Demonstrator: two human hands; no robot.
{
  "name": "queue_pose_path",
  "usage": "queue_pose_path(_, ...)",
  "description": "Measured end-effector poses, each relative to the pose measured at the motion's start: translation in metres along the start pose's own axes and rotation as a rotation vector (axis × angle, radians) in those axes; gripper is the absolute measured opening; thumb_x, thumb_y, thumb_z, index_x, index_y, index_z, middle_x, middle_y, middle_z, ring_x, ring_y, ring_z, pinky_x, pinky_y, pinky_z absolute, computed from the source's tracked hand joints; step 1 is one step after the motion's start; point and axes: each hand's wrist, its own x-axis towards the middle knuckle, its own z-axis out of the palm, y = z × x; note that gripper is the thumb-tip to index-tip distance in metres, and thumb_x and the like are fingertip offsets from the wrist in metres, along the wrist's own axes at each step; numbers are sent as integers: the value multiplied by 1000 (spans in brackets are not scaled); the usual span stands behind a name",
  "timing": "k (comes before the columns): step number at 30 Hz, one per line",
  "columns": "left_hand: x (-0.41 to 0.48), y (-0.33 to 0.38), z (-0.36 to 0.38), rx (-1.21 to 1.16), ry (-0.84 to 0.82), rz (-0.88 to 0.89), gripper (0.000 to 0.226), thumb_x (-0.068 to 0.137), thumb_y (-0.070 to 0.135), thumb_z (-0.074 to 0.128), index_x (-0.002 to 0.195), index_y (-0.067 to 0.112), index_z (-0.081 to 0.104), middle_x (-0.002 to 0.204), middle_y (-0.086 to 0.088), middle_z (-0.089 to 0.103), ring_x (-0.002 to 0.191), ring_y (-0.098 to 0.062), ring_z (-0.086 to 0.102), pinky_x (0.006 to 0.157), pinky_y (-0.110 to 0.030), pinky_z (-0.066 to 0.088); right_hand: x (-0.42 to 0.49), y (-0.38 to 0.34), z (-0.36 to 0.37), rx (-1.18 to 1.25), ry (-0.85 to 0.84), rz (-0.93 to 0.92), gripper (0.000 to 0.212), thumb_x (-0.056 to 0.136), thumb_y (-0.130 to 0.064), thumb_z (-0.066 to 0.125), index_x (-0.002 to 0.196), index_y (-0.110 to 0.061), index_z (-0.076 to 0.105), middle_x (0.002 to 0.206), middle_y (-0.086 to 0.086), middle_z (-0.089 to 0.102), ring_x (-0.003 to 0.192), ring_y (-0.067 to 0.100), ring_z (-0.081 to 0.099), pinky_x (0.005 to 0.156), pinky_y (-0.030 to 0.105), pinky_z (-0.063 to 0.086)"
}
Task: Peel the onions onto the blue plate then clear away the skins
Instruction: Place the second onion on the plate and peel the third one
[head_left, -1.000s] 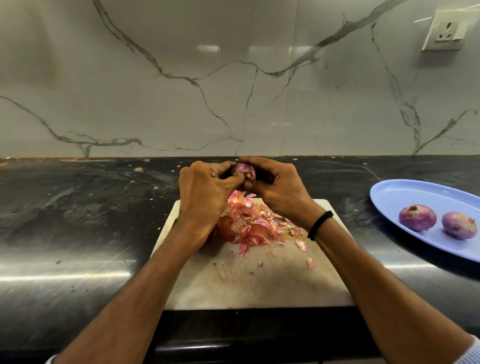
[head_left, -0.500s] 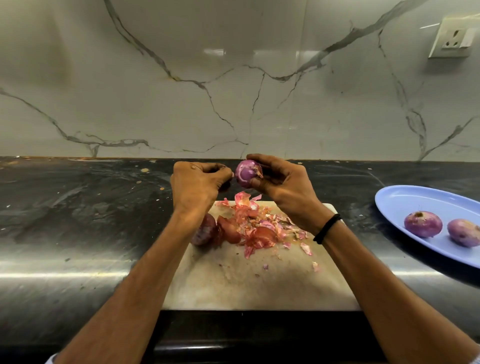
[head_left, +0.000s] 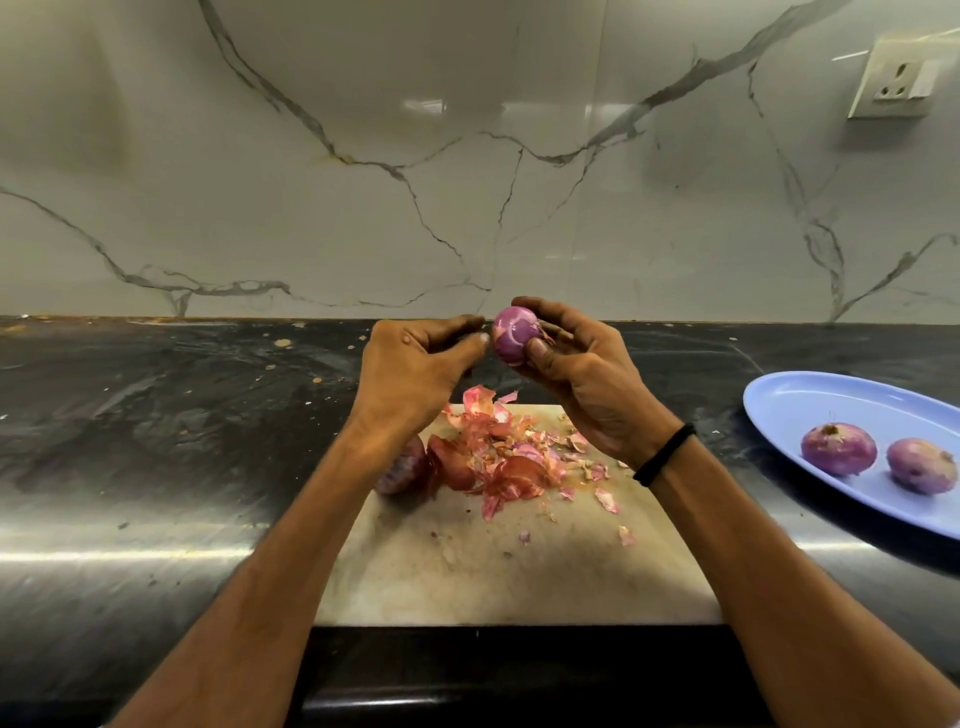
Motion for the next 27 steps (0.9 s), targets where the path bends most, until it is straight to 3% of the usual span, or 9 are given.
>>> queue_pose_path(6,-3,3,3,-205,-37,-120,30,76,24,76,103,11,76,92,-2,78,85,-13,75,78,-27,61,1,3,3,-86,4,-45,43,91,10,57,131,-7,57,134,18,57,124,32,58,105,49,48)
queue_pose_path(15,-5,4,5,-209,38,-178,11,80,11,78,90,16,77,76,4,76,75,-12,75,70,-19,58,-2,3,9,-224,-2,-86,44,90,13,58,127,-12,57,131,9,59,123,25,59,103,44,51)
queue_pose_path(21,-7,3,7,-86,99,-141,17,79,8,80,95,13,78,76,7,74,70,-5,73,64,-13,54,-3,3,8,-242,-17,-103,43,91,11,57,125,-17,57,134,12,57,125,27,57,103,47,50)
queue_pose_path(27,-8,7,7,-219,51,-183,10,81,13,78,89,19,77,75,4,76,76,-11,75,68,-17,57,-3,4,7,-217,-9,-102,43,91,10,58,122,-19,59,133,11,58,125,28,57,104,50,49)
